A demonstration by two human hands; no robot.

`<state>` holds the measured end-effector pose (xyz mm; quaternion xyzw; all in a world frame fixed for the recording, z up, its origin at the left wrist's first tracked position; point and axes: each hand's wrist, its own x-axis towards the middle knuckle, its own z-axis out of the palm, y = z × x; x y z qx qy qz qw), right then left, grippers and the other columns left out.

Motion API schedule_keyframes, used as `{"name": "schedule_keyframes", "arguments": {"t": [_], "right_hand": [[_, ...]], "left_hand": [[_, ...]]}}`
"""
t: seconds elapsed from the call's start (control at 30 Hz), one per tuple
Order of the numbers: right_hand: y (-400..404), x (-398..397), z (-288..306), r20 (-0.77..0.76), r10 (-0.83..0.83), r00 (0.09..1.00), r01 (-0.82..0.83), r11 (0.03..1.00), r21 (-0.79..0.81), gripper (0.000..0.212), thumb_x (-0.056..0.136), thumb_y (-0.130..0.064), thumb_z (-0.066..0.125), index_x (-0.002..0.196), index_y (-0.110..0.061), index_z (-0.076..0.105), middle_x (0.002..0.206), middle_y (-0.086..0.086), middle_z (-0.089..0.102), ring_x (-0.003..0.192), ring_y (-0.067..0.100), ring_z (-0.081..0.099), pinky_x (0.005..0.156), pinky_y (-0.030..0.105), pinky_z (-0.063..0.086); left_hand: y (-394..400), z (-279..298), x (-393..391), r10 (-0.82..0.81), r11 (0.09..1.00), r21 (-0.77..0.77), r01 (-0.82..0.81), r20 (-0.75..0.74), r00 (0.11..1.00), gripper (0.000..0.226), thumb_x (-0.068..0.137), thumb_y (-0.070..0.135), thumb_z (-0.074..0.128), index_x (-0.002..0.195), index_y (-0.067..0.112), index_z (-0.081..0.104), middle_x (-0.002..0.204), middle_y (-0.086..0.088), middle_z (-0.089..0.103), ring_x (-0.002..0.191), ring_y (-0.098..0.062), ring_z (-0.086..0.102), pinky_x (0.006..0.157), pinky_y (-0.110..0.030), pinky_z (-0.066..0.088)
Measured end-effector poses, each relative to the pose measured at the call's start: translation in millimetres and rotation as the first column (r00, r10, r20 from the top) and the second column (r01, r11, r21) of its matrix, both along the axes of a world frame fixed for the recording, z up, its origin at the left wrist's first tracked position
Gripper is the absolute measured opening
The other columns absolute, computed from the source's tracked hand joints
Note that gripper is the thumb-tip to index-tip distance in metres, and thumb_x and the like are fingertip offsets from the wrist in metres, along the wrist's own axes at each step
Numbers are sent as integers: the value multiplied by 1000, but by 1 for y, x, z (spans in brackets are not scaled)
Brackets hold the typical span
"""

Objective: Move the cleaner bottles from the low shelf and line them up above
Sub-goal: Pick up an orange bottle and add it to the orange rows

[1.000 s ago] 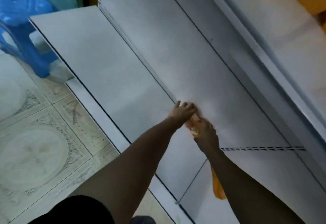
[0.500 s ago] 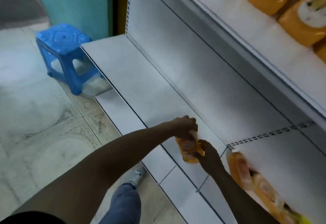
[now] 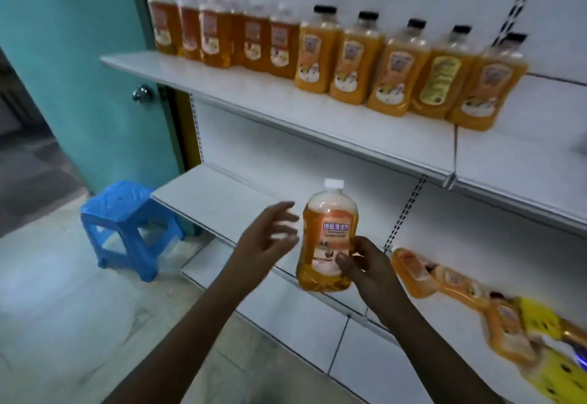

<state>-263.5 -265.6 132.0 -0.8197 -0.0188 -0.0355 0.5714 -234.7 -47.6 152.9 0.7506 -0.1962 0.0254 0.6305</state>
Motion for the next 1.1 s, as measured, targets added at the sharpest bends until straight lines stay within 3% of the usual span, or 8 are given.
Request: {"name": "schedule_keyframes", "arguments": {"t": [0.13,0.23,0.37,0.5,0.67,0.87,1.0,1.1], "right_hand": [[26,-18,55,68,-32,997,21,986,167,37,80,-42,62,110,-22,61,105,0,71,92,15,71,78,36,60],[55,-20,84,92,1,996,-16,986,167,42,76,-45,62,110,-21,60,106,-1,70,91,14,72,77,34,60],[108,-14,110,153,31,988,-42,996,73,38,76,-46,61,108,-25,59,103,-4,69,91,10,71,72,28,59],[163,-4,134,188,153,970,-151,988,-24,34,83,-47,55,115,-38,53,108,-12,65,95,6,67,73,22,55],[232,15,162,241,239,941,-238,971,-35,87,72,-49,68,137,-63,11,135,-41,29,111,1,58,79,24,57],[275,38,171,381,219,898,-123,958,-260,91,73,-40,77,128,-72,12,125,-57,12,117,-12,41,76,11,53],[275,54,173,420,214,882,-56,933,-356,86,77,-33,79,134,-61,20,134,-45,16,121,-10,37,76,12,53],[266,73,176,419,178,890,-17,933,-360,85,77,-30,78,131,-61,20,132,-46,16,121,-11,37,77,10,52]], "left_hand": [[13,11,-44,-116,991,76,115,7,993,80,75,50,70,134,68,18,135,30,43,118,-1,55,90,-23,54],[24,28,-46,-119,991,70,113,90,989,89,74,48,72,128,77,7,133,49,30,126,10,43,92,-9,45],[57,48,-37,-1,999,-31,7,187,982,90,69,62,72,135,69,11,132,41,38,127,5,44,89,-9,46],[111,59,-21,79,985,-167,-51,166,983,87,71,49,74,142,54,23,134,26,50,123,-5,54,92,-25,53],[177,66,-4,76,968,-245,-47,108,991,84,72,48,72,141,51,25,136,18,53,121,-7,57,92,-28,54],[216,55,23,7,983,-181,9,91,996,91,63,68,74,137,59,22,139,22,47,127,-9,51,100,-41,51],[218,52,47,-13,995,-101,25,116,993,99,57,81,66,138,56,15,136,40,37,129,-1,45,104,-38,47],[212,57,72,-51,996,-59,60,147,988,96,61,80,63,139,56,12,132,48,33,127,9,41,99,-19,47]]}}
